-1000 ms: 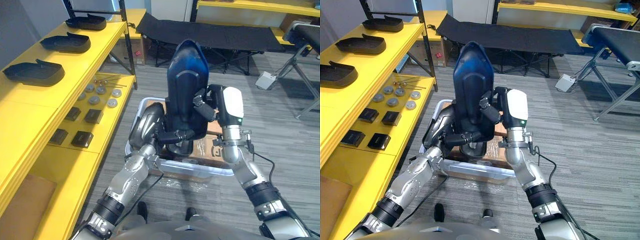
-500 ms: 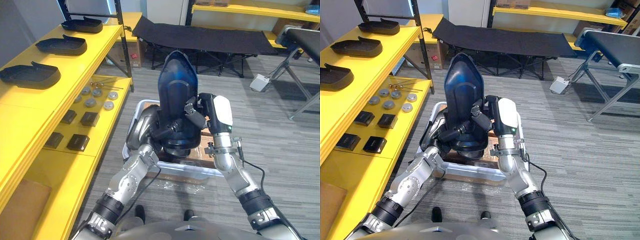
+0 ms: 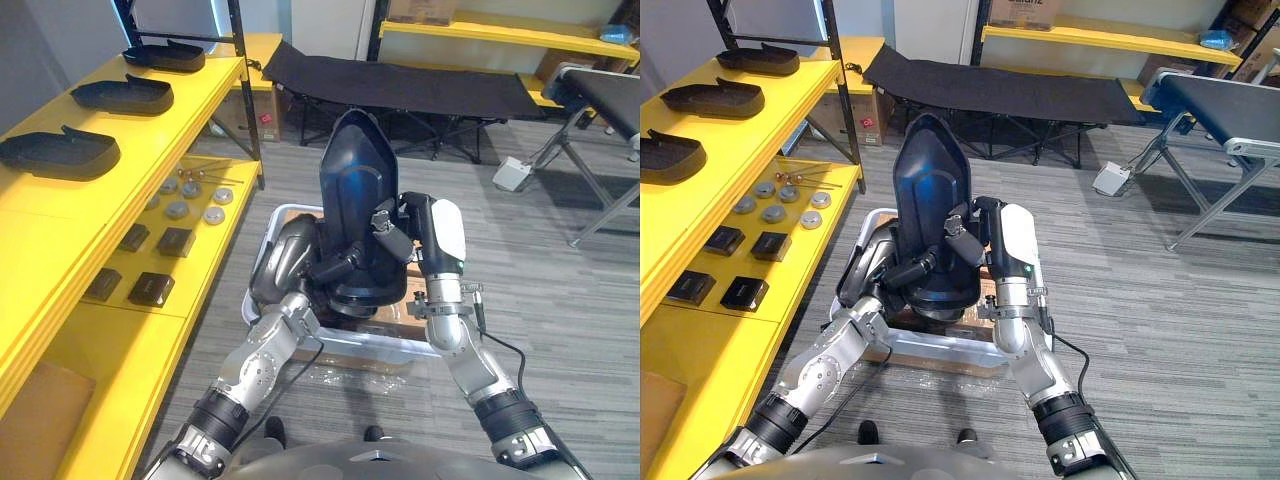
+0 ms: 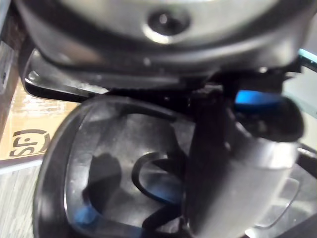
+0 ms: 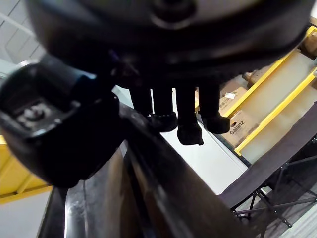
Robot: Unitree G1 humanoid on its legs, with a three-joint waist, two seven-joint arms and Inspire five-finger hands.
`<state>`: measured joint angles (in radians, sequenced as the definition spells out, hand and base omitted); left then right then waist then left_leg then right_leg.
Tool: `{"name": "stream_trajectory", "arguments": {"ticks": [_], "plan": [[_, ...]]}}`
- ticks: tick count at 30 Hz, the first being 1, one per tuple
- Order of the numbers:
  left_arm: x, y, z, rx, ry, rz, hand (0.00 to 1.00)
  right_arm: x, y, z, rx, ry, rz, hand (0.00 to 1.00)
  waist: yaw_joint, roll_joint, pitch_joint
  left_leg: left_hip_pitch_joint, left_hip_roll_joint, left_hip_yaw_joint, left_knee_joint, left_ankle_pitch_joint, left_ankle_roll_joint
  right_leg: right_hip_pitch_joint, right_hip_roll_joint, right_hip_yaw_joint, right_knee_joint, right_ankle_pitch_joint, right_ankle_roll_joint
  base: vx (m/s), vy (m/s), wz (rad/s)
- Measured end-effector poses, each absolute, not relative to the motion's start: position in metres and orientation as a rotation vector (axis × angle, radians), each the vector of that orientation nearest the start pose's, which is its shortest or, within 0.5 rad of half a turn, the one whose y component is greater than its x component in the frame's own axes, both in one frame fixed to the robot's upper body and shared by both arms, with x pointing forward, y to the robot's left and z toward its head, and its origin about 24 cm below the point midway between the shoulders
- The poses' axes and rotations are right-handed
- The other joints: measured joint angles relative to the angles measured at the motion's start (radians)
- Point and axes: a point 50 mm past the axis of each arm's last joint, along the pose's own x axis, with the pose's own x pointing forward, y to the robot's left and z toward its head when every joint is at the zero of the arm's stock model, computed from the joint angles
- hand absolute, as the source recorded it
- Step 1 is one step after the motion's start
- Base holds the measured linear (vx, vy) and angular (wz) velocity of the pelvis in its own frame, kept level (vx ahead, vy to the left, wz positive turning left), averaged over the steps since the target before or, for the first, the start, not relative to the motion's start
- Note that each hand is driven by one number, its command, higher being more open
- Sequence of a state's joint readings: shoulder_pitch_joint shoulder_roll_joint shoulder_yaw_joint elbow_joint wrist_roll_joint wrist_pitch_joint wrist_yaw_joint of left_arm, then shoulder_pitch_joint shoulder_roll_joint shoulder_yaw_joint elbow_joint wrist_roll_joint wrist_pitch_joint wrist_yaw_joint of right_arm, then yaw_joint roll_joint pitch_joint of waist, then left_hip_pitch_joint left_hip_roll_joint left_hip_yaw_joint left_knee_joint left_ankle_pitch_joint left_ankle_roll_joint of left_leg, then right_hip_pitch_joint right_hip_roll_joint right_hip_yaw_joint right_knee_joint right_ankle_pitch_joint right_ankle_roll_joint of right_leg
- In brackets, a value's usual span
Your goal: Walk over and take three plastic housings, then place them on the shelf
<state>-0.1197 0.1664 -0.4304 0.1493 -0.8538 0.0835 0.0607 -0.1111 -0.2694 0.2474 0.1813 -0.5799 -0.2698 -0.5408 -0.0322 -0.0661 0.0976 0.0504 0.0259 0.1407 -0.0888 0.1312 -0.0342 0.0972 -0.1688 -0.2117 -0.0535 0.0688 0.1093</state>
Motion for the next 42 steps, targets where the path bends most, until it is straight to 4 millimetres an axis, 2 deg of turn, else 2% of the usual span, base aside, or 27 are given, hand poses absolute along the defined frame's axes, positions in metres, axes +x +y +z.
{"name": "stream_trajectory", "arguments": {"ticks": [5, 9, 17, 20, 24, 27, 29, 32, 37, 40, 41, 42], "plan": [[0.252, 0.076, 0.014, -0.561, 0.322, -0.347, 0.0, 0.257, -0.146, 0.057, -0.731, -0.434, -0.138, 1.0, 0.0, -0.001, -0.001, 0.001, 0.0, 0.0, 0.0, 0.0, 0.0, 0.0, -0.001, 0.0, 0.0, -0.001, -0.002, 0.0, 0.0, 0.0], [0.253, 0.079, 0.019, -0.441, 0.235, -0.339, 0.0, 0.254, -0.148, 0.053, -0.658, -0.396, -0.151, 1.0, 0.002, -0.007, -0.01, 0.001, 0.0, 0.003, 0.0, 0.0, -0.001, -0.005, 0.003, -0.001, 0.002, -0.003, -0.004, 0.0, 0.0, 0.0], [0.245, 0.091, 0.055, -0.174, -0.048, -0.267, 0.0, 0.242, -0.143, 0.057, -0.417, -0.348, -0.18, 1.0, 0.0, 0.001, -0.016, 0.008, -0.002, 0.007, 0.0, -0.011, -0.011, -0.01, 0.006, 0.0, 0.018, -0.016, -0.021, 0.0, 0.0, 0.0], [0.239, 0.096, 0.063, -0.107, -0.13, -0.189, 0.0, 0.236, -0.15, 0.055, -0.346, -0.313, -0.227, 1.0, 0.0, 0.008, -0.021, 0.008, 0.0, 0.007, 0.0, -0.013, -0.013, -0.01, 0.008, 0.0, 0.017, -0.017, -0.021, 0.0, 0.0, 0.0], [0.235, 0.108, 0.064, -0.008, -0.179, -0.056, 0.0, 0.224, -0.166, 0.047, -0.266, -0.245, -0.307, 1.0, -0.001, 0.023, -0.032, 0.007, 0.001, 0.01, 0.0, -0.014, -0.015, -0.012, 0.009, 0.002, 0.014, -0.019, -0.018, 0.0, 0.0, -0.01], [0.231, 0.124, 0.06, 0.075, -0.189, 0.073, 0.0, 0.214, -0.178, 0.041, -0.179, -0.18, -0.329, 1.0, -0.004, 0.03, -0.038, 0.003, 0.005, 0.019, 0.0, -0.017, -0.017, -0.024, 0.013, 0.013, 0.013, -0.02, -0.019, 0.0, -0.001, -0.1], [0.228, 0.141, 0.057, 0.142, -0.188, 0.185, 0.0, 0.203, -0.194, 0.03, -0.077, -0.099, -0.365, 1.0, -0.015, 0.035, -0.041, -0.005, 0.007, 0.024, 0.0, -0.017, -0.017, -0.035, 0.014, 0.018, 0.014, -0.02, -0.019, 0.0, -0.005, -0.07], [0.224, 0.163, 0.049, 0.167, -0.155, 0.316, 0.0, 0.182, -0.208, 0.013, 0.036, -0.001, -0.375, 1.0, -0.028, 0.04, -0.044, -0.006, 0.009, 0.037, 0.0, -0.018, -0.015, -0.04, 0.015, 0.029, 0.014, -0.017, -0.022, 0.02, -0.001, -0.1], [0.221, 0.182, 0.031, 0.184, -0.073, 0.412, 0.0, 0.158, -0.217, -0.014, 0.067, 0.135, -0.354, 1.0, -0.046, 0.041, -0.045, -0.001, 0.016, 0.055, 0.0, -0.019, -0.015, -0.046, 0.018, 0.048, 0.014, -0.016, -0.021, 0.01, -0.005, -0.12], [0.222, 0.18, 0.028, 0.061, -0.052, 0.365, 0.0, 0.152, -0.22, -0.023, 0.081, 0.177, -0.376, 1.0, -0.054, 0.041, -0.045, 0.001, 0.017, 0.059, 0.0, -0.021, -0.016, -0.046, 0.018, 0.053, 0.015, -0.016, -0.021, -0.01, 0.001, -0.04], [0.223, 0.179, 0.029, -0.073, -0.055, 0.305, 0.0, 0.147, -0.223, -0.027, 0.129, 0.191, -0.391, 1.0, -0.053, 0.042, -0.046, 0.003, 0.017, 0.06, 0.0, -0.023, -0.016, -0.046, 0.018, 0.054, 0.015, -0.017, -0.021, -0.01, 0.004, -0.04], [0.223, 0.178, 0.029, -0.123, -0.057, 0.282, 0.0, 0.146, -0.224, -0.028, 0.138, 0.197, -0.39, 1.0, -0.054, 0.043, -0.047, 0.004, 0.017, 0.061, 0.0, -0.025, -0.015, -0.046, 0.018, 0.055, 0.016, -0.017, -0.021, -0.01, 0.003, -0.05]]}}
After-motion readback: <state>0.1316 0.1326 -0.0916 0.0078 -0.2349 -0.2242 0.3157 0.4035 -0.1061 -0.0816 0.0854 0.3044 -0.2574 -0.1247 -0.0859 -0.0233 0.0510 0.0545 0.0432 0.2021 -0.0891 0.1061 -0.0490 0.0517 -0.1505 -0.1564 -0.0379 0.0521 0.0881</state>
